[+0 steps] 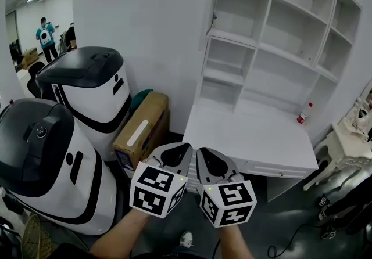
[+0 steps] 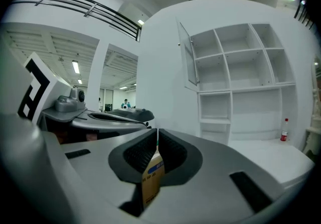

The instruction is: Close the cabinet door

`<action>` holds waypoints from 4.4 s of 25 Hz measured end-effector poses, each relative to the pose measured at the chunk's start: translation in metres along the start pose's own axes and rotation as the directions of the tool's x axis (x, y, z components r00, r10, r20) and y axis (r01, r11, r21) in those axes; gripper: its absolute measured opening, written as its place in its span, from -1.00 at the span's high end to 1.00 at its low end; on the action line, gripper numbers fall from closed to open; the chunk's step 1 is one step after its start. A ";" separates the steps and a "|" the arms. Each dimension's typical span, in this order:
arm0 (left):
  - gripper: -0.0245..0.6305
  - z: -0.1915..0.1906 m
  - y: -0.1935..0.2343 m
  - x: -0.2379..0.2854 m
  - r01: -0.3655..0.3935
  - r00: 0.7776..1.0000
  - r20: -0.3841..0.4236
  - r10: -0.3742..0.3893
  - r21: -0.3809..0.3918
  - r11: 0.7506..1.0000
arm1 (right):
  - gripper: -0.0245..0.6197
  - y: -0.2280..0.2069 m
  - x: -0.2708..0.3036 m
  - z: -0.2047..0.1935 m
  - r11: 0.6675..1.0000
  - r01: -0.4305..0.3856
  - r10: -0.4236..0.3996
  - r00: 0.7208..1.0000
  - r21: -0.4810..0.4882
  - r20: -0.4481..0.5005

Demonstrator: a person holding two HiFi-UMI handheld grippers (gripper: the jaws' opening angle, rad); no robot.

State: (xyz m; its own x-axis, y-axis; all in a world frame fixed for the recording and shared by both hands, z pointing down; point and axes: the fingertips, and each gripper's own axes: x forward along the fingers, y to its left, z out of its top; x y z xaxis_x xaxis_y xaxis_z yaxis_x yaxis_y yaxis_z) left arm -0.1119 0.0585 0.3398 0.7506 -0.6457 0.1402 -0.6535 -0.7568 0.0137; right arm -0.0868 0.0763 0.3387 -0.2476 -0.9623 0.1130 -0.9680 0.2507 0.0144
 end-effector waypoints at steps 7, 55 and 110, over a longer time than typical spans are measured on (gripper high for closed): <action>0.89 0.012 0.010 0.052 -0.064 0.998 -0.015 0.064 0.007 0.998 | 0.85 -0.042 0.036 0.006 0.998 -0.070 0.070 0.998 0.009 0.002; 0.89 0.101 0.158 0.228 -0.040 0.998 0.056 0.040 0.003 0.999 | 0.84 -0.129 0.229 0.156 0.994 -0.042 0.061 0.979 -0.101 0.197; 0.89 0.129 0.169 0.305 0.285 0.951 0.109 -0.288 0.045 0.957 | 0.61 -0.203 0.257 0.200 0.977 0.198 -0.176 0.958 -0.079 0.228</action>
State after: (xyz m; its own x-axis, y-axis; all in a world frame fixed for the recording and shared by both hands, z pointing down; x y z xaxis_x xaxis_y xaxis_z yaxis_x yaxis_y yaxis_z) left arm 0.0193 -0.2795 0.2569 0.9131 -0.4071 0.0212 -0.4074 -0.9132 0.0083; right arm 0.0374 -0.2432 0.1659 -0.0765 -0.9898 -0.1204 -0.9914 0.0627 0.1146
